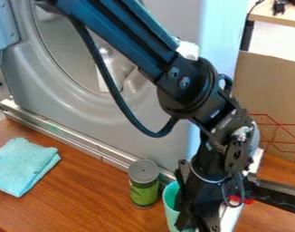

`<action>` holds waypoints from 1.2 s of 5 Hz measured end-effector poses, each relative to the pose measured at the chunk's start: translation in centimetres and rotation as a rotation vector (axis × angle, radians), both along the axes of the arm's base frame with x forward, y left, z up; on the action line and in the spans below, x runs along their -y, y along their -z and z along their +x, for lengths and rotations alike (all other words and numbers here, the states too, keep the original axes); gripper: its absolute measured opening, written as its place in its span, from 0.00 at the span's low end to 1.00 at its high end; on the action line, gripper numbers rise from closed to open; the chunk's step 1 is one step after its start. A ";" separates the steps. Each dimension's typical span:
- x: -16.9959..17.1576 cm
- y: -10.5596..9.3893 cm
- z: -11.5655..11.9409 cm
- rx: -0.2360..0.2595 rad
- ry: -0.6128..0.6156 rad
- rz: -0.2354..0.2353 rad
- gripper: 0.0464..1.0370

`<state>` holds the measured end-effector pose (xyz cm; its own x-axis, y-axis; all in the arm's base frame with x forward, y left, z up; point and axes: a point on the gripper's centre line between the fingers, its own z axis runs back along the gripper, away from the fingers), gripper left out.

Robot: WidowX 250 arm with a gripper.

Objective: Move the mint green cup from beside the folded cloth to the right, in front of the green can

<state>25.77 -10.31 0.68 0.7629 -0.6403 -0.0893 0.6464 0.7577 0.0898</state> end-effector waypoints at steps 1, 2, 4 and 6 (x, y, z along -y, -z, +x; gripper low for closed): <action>-0.2 0.2 0.0 0.013 -0.015 -0.045 0.06; -0.4 0.2 -0.3 0.023 -0.013 -0.047 0.08; -2.3 -1.8 -2.4 0.040 -0.064 -0.058 0.60; -4.2 -5.2 -4.5 0.082 -0.116 -0.056 0.97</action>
<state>21.27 -6.08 5.83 0.8354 -0.5495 0.0102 0.5463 0.8323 0.0941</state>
